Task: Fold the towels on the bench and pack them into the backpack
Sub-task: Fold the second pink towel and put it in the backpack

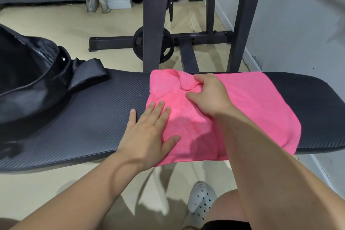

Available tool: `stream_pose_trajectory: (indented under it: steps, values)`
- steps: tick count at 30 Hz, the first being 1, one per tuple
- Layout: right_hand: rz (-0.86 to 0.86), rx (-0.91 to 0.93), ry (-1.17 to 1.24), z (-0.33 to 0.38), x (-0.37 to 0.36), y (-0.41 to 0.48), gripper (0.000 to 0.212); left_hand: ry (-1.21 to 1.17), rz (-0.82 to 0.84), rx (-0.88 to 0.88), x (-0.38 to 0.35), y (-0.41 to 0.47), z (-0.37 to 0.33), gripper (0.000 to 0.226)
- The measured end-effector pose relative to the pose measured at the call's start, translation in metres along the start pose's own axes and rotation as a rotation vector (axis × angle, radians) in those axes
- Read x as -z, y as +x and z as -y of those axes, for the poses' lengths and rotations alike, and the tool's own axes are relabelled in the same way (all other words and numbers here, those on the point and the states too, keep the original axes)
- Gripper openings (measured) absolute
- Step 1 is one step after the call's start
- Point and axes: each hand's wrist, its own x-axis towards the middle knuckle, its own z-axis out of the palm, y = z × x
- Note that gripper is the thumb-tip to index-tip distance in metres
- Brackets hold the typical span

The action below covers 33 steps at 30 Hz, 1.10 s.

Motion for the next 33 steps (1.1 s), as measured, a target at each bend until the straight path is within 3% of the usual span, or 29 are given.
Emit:
stream_pose_trajectory:
  steps: [3, 5, 8, 11, 14, 15, 17, 20, 22, 26, 29, 33]
  values:
    - [-0.063, -0.061, -0.097, -0.003, -0.003, 0.004, 0.018, 0.007, 0.014, -0.023, 0.0, -0.004, 0.006, 0.092]
    - [-0.081, -0.063, -0.19, -0.004, -0.004, 0.003, 0.022, 0.015, 0.021, -0.039, 0.0, -0.007, 0.009, 0.091]
    - [-0.087, -0.027, -0.206, 0.001, -0.006, 0.0, 0.047, 0.042, 0.002, -0.07, 0.004, -0.011, 0.013, 0.089]
    - [-0.146, -0.001, -0.121, 0.008, -0.013, 0.005, 0.014, 0.037, -0.077, -0.098, 0.011, -0.015, 0.016, 0.08]
    - [-0.21, -0.116, 0.002, 0.009, -0.013, 0.014, 0.038, 0.053, -0.143, -0.082, 0.015, -0.015, 0.021, 0.066]
    - [-0.225, -0.148, 0.027, 0.008, -0.011, 0.016, 0.038, 0.055, -0.163, -0.073, 0.015, -0.014, 0.021, 0.062]
    - [-0.247, -0.201, 0.046, 0.004, -0.007, 0.018, 0.019, 0.045, -0.203, -0.034, 0.016, -0.011, 0.019, 0.057]
    - [-0.277, -0.194, 0.059, 0.001, -0.006, 0.019, 0.034, 0.023, -0.225, 0.027, 0.019, -0.006, 0.006, 0.059]
    - [-0.289, -0.117, 0.03, 0.004, -0.006, 0.021, 0.032, -0.003, -0.141, 0.047, 0.015, -0.001, -0.006, 0.074]
    - [-0.128, -0.077, -0.188, 0.005, 0.0, 0.015, 0.034, -0.024, 0.019, 0.085, 0.002, 0.009, -0.014, 0.093]
    - [0.07, -0.179, -0.367, -0.001, 0.005, 0.007, 0.054, -0.024, 0.05, 0.118, 0.005, 0.02, 0.004, 0.103]
    - [0.286, -0.225, -0.387, -0.009, 0.005, 0.002, 0.08, 0.044, 0.122, 0.119, 0.019, 0.028, 0.046, 0.112]
